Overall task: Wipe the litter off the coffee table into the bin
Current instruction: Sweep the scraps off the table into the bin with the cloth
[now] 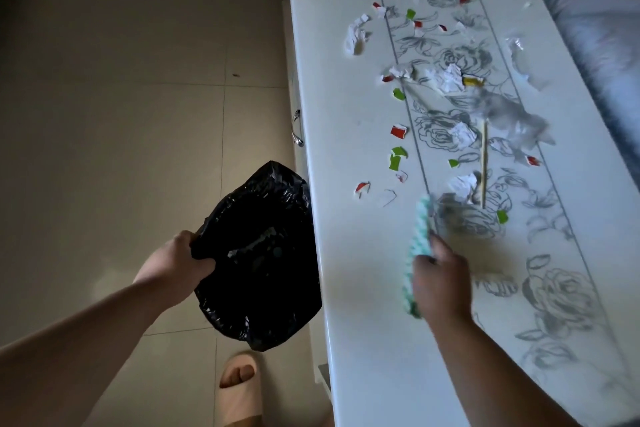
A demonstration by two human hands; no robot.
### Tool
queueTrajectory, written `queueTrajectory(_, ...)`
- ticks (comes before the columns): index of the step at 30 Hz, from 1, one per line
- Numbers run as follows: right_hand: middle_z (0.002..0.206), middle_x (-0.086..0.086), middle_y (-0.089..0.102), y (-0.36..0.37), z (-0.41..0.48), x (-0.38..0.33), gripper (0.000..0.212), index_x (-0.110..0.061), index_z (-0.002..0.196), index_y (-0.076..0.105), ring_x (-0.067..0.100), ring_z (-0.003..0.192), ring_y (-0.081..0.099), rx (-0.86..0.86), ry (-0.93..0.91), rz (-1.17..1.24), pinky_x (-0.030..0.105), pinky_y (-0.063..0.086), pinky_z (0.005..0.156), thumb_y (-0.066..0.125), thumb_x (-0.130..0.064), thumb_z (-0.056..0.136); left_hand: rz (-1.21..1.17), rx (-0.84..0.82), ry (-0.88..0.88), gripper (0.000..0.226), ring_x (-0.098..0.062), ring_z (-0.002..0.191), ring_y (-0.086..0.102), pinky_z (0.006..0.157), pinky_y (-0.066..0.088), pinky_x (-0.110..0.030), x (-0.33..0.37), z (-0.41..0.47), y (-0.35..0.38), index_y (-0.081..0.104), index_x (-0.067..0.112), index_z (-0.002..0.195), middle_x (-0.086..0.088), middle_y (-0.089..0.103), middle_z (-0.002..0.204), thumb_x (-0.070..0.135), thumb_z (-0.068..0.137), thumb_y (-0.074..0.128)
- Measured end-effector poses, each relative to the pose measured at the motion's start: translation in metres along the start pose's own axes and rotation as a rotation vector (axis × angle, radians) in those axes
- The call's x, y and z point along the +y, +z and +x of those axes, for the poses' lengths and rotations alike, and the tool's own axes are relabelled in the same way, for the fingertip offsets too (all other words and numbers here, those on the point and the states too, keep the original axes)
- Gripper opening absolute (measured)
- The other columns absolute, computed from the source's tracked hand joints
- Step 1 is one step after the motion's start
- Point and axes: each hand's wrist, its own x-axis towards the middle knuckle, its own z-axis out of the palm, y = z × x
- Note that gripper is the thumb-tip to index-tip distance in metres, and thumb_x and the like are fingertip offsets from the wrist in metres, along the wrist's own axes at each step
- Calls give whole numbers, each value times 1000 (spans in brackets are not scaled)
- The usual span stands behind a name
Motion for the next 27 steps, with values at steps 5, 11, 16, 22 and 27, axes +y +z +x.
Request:
queueTrajectory(5,133,32,48,-38,35,73,41,4,129,47,46,122,44,154,540,-199,40,33,100,42,-7,90,-42,23,-40,27,-17,60,57,49,36,-23,-3,0,-2,56,20,95,-1,62,66,23,73,70)
queueTrajectory(11,130,28,51,-27,83,33,43,-9,132,48,41,119,49,64,393,-238,37,41,95,43,-12,90,-62,97,-67,27,-25,53,59,46,36,-24,-1,0,-8,58,20,95,-6,64,56,23,72,72)
queueTrajectory(16,134,25,44,1,77,3,48,-24,138,42,41,116,49,-4,294,-215,34,41,95,41,-16,91,-95,88,-87,29,-26,55,60,47,37,-24,2,-1,-14,60,19,99,-6,64,59,23,72,70)
queueTrajectory(22,135,17,41,29,61,-31,57,-36,140,39,36,117,50,-152,124,-209,36,44,97,37,-14,88,-143,102,-101,31,-25,54,61,47,39,-24,10,-2,-23,60,22,98,-5,65,59,26,69,70)
queueTrajectory(27,136,12,34,55,54,-67,61,-41,141,33,33,124,41,-277,-64,-282,33,37,98,36,-13,86,-141,117,-85,39,-28,57,62,48,40,-25,16,1,-31,57,23,96,-7,66,65,34,60,66)
